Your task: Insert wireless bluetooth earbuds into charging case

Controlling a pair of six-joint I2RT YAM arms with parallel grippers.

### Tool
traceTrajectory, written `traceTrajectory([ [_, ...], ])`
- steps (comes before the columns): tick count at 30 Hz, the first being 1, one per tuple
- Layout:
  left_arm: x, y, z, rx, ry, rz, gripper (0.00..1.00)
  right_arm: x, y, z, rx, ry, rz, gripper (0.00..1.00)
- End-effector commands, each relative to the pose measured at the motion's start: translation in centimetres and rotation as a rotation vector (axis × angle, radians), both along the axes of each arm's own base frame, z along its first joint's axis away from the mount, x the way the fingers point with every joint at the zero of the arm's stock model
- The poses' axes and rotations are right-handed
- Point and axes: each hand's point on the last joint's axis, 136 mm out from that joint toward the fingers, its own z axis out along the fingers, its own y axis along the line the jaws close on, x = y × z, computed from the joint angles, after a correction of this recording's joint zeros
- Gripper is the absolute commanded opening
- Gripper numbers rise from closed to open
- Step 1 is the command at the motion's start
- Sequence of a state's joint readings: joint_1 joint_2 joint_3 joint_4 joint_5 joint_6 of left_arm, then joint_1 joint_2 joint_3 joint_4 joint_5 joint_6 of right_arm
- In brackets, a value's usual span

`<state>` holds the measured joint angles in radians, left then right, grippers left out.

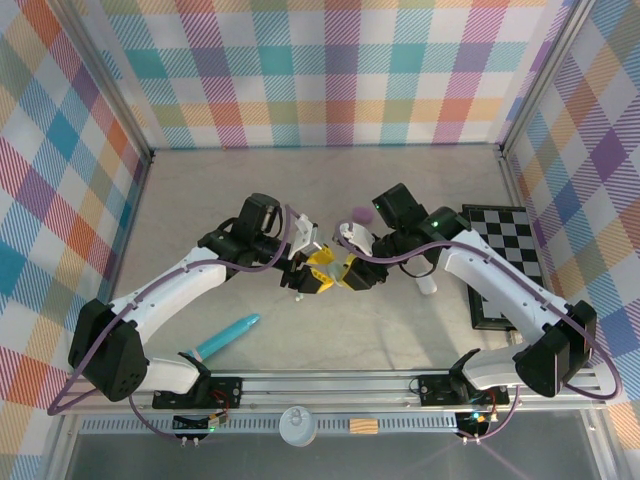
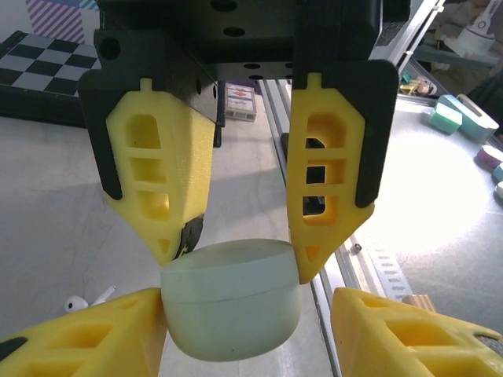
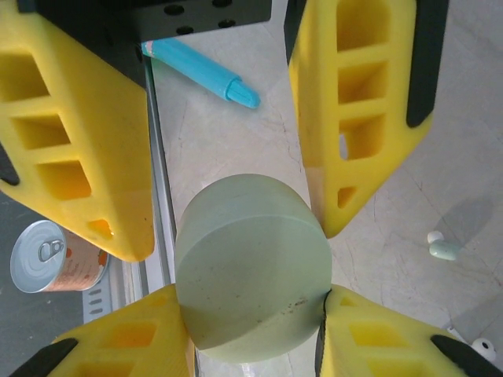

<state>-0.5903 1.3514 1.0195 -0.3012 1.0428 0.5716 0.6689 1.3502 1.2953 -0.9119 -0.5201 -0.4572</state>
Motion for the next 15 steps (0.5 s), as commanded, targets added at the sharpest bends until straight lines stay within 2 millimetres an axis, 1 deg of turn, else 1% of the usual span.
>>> traceTrajectory([
  [1,-0.07,-0.22,0.0,-0.012,0.026,-0.014,0.56,0.17,0.86,1.28,0.038,-0.038,0.033,0.36],
  [5,0.44,-0.49,0.48,-0.033,0.0,-0.002,0.52,0.16,0.91,1.26,0.032,-0.04,0.034,0.36],
  [11,0.46,-0.55,0.63,-0.038,0.004,-0.007,0.42,0.01,1.0,1.12,0.026,-0.035,0.039,0.37],
  [13,0.42,-0.57,0.63,-0.037,0.006,-0.009,0.36,-0.01,1.05,1.07,0.023,-0.035,0.039,0.37],
  [15,0.36,-0.48,0.53,-0.035,0.005,-0.007,0.34,0.08,0.99,1.1,0.023,-0.039,0.034,0.37],
])
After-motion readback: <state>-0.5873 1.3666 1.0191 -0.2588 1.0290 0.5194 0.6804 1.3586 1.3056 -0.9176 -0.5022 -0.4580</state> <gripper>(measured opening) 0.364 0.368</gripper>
